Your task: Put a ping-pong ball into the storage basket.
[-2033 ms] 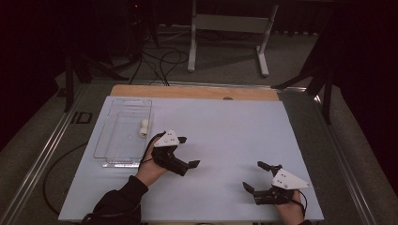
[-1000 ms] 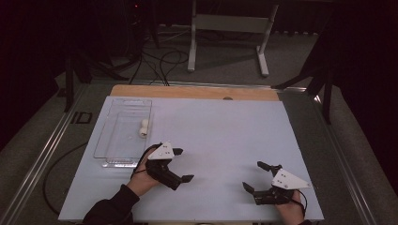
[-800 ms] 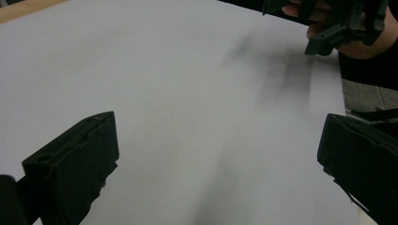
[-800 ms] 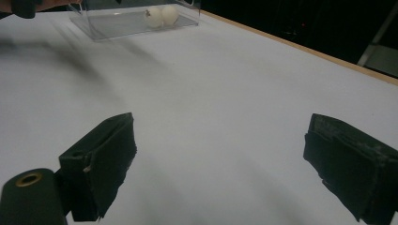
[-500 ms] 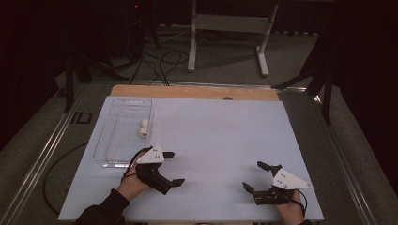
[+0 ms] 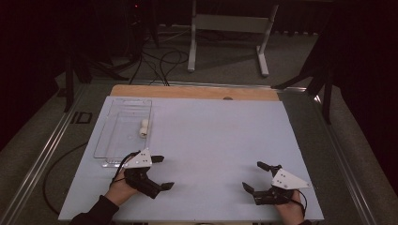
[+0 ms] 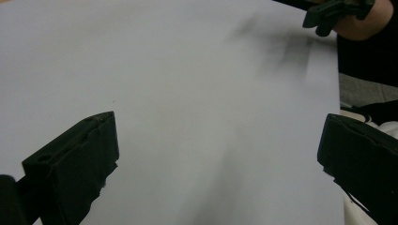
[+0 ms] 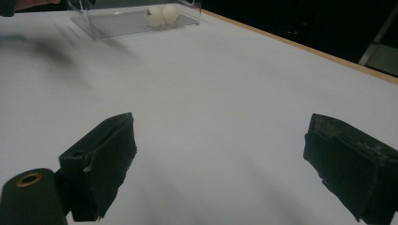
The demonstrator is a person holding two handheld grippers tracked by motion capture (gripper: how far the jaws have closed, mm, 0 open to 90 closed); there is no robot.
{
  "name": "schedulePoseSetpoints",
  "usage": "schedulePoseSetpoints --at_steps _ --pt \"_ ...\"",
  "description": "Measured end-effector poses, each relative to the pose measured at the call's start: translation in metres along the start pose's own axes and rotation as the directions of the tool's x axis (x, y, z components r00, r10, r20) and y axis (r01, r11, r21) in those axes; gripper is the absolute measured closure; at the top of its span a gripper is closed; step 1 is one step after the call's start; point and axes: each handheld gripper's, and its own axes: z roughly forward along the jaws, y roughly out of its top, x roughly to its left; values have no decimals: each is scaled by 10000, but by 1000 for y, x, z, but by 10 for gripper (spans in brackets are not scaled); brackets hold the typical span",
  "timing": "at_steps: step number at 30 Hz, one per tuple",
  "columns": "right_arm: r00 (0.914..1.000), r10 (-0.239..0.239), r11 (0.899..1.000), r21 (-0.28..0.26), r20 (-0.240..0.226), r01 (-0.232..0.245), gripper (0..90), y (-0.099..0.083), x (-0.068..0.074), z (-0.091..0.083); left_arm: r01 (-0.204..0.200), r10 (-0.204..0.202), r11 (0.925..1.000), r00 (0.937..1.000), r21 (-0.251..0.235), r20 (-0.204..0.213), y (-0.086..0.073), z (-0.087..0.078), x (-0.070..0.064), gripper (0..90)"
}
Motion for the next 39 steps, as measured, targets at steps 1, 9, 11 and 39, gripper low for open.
schedulePoseSetpoints --at_steps 1,9,11,39 --pt "10000 -22 10000 11 12 22 92 0 0 0 17 -17 10000 10000 9 6 -1 -1 0 0" --pt "10000 24 10000 29 -19 -24 93 0 0 0 91 -87 9998 9997 168 -213 -11 -17 2 0" --pt "10000 14 10000 40 -26 -14 93 0 0 0 130 -124 9997 9995 185 -298 -13 -21 3 0" --pt "10000 -16 10000 76 -81 16 93 0 0 1 902 -921 9956 9911 -238 -956 -45 -53 14 0"
